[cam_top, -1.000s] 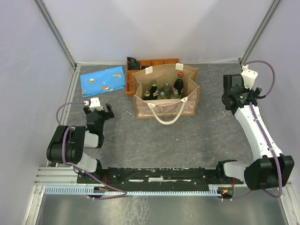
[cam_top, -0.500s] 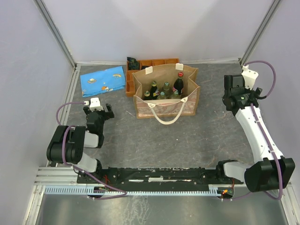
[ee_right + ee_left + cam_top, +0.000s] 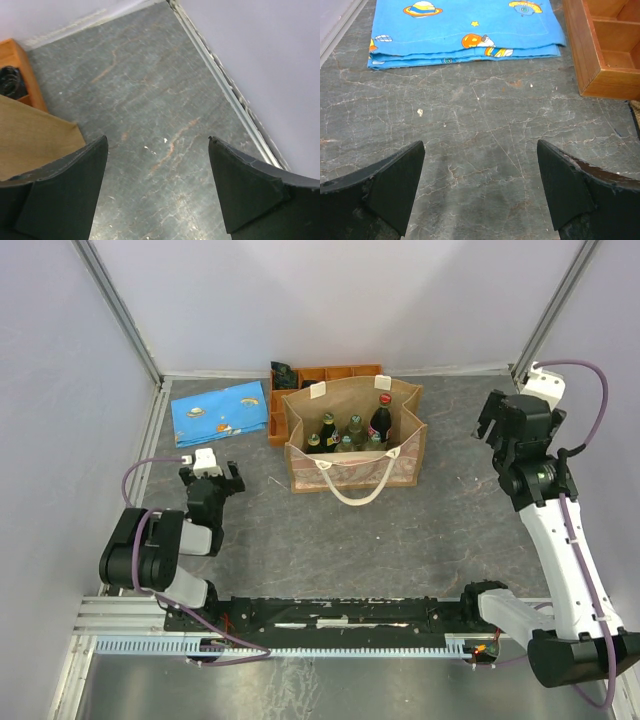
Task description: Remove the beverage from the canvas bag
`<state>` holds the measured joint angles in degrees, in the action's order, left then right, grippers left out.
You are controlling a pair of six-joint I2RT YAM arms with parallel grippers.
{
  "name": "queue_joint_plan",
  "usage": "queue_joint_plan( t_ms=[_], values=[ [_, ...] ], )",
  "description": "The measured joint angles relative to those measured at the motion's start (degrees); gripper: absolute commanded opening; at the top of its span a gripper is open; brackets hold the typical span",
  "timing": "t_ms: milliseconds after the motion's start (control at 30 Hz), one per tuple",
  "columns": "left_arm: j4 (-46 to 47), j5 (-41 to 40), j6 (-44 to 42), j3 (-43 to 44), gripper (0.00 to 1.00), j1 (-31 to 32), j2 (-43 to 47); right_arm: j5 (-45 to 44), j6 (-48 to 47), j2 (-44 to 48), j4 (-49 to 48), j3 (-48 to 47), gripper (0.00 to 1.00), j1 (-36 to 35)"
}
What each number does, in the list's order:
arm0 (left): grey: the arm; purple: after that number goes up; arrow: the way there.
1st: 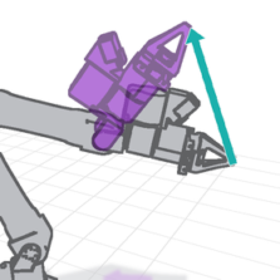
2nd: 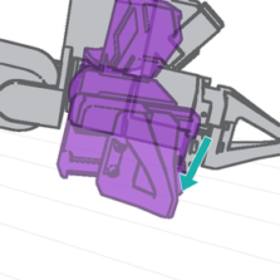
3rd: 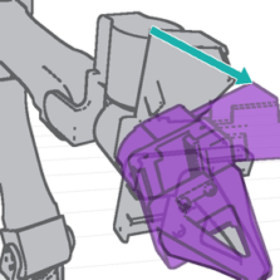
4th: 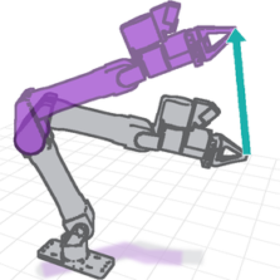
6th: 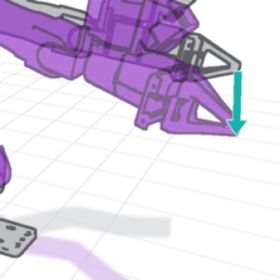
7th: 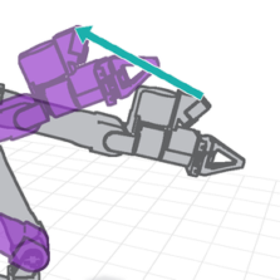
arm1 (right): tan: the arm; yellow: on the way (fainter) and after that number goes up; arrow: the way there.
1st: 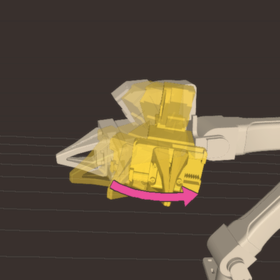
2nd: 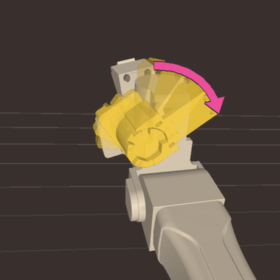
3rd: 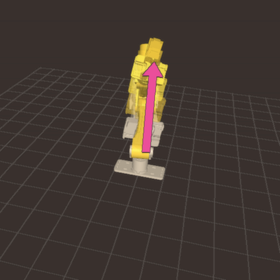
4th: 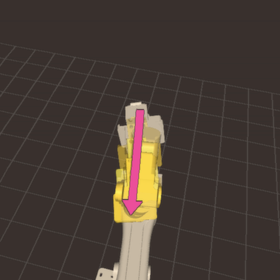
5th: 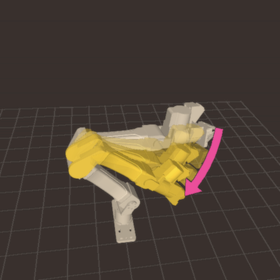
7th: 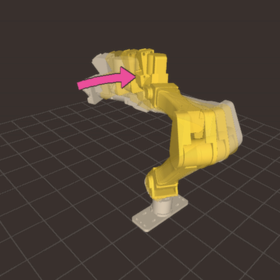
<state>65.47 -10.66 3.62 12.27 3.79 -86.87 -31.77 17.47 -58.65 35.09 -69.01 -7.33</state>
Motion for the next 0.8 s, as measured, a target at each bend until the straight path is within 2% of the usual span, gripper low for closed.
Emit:
queue_joint_plan(
  t_ms=[33, 100, 267, 500, 800],
  values=[
    [-0.9, -0.8, 0.0, 0.1, 0.99, 0.5, 0.3, 0.4, -0.5, 0.0, -0.4, -0.4, 0.78, -0.3],
    [-4.6, -2.0, -0.3, 1.4, 0.99, 1.5, 1.5, 1.3, -1.4, 0.1, -1.0, -0.9, 0.6, -0.9],
    [-19.2, -4.9, -0.9, 10.6, 0.99, 2.7, 7.4, 4.7, -3.4, 0.1, -1.9, -2.3, 0.02, -1.7],
    [-32.5, -5.2, 0.5, 17.4, 0.99, 3.8, 20.0, 11.2, -4.0, -1.3, -4.8, -5.1, 0.0, -3.5],
    [-40.7, 0.8, 3.0, 24.3, 0.99, 12.9, 26.6, 18.0, -4.9, -5.9, -7.7, -6.0, 0.0, -10.8]
  ],
)
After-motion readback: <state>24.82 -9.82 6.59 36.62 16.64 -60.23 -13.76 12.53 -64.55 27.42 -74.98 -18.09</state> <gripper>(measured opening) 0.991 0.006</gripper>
